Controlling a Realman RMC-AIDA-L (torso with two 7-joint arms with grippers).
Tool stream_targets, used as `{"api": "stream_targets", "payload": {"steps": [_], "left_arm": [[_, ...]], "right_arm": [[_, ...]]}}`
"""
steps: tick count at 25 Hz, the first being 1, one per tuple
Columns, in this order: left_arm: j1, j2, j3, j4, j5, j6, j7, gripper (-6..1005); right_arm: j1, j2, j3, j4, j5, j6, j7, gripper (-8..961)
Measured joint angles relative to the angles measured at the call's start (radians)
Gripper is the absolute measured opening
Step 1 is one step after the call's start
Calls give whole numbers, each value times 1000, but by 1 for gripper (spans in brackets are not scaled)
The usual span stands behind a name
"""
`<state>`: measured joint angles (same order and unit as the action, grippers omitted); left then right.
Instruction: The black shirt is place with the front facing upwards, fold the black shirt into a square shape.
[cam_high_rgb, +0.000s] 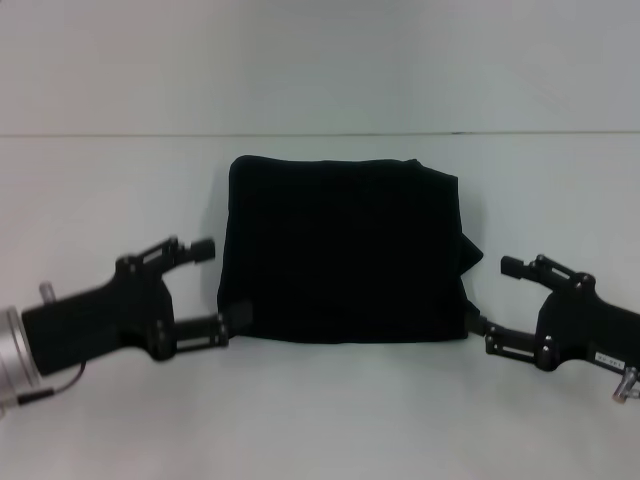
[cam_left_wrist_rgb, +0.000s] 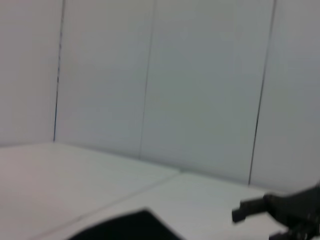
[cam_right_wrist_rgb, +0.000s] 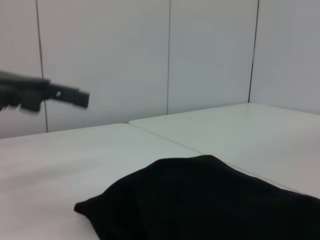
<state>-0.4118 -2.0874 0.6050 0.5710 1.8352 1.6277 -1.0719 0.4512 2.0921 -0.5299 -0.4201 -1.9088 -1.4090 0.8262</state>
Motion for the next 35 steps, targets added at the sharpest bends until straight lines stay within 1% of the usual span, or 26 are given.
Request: {"api": "stream_targets", "payload": {"steps": [4, 7, 12, 35], "left_arm": [[40, -26, 5, -4, 53, -72, 55, 936], [53, -34, 11, -15, 102, -146, 59, 937], [53, -29, 6, -57, 127, -183, 59, 940], [45, -26, 1, -59, 122, -184, 55, 942]], "right_arm": [[-8, 0, -3, 50, -16, 40, -61, 914], [-17, 0, -3, 83, -21, 72, -83, 914], [-27, 0, 1, 99, -21, 96, -86, 915], [-24, 0, 8, 101, -16, 73, -79, 914]]}}
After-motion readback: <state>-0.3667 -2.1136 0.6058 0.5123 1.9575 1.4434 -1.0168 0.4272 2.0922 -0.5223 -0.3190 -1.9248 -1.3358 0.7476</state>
